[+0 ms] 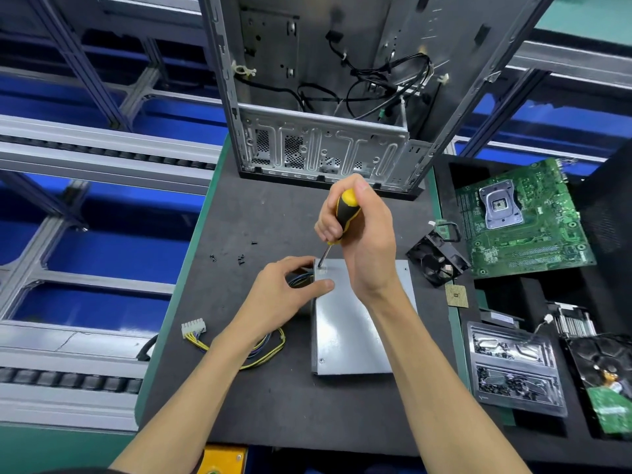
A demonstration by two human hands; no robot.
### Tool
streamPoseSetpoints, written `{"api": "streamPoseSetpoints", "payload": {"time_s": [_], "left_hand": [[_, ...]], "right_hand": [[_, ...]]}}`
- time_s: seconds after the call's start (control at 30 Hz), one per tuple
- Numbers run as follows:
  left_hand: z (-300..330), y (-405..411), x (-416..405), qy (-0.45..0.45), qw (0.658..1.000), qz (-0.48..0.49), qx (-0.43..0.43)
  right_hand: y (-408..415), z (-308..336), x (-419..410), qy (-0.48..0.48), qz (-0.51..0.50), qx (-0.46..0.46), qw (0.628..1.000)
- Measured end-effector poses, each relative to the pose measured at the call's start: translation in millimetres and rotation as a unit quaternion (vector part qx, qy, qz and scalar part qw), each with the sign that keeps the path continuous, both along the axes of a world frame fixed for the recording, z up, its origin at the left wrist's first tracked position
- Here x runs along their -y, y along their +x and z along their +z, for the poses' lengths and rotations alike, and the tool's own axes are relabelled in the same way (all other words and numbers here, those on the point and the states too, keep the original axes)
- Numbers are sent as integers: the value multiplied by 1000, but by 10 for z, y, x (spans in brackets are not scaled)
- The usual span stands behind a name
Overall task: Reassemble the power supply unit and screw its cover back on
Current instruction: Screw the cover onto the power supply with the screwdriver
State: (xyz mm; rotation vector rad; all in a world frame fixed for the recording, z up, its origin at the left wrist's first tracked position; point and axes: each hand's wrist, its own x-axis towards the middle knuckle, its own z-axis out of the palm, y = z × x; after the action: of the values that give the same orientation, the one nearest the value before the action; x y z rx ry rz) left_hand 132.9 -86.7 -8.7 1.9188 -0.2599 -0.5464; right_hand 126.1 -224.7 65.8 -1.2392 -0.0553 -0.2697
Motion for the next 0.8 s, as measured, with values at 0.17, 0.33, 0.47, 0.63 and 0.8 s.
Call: {"api": "streamPoseSetpoints", "payload": {"time_s": [0.17, 0.33, 0.47, 0.63, 0.8], "left_hand": [[6, 6, -9, 16, 1000, 4, -11], [-8, -4, -15, -6, 1000, 6, -15], [-1, -35, -25, -26, 1000, -1, -13], [48, -104, -119, 19, 998, -67, -4], [102, -290, -218, 88, 980, -174, 45]], "right_hand": [[4, 59, 20, 25, -8, 2, 1000], [-22, 135, 57, 60, -19, 14, 998], [-56, 171, 169, 157, -44, 19, 986], [-163, 100, 388, 341, -90, -15, 936], [-307, -45, 511, 434, -128, -35, 891]]}}
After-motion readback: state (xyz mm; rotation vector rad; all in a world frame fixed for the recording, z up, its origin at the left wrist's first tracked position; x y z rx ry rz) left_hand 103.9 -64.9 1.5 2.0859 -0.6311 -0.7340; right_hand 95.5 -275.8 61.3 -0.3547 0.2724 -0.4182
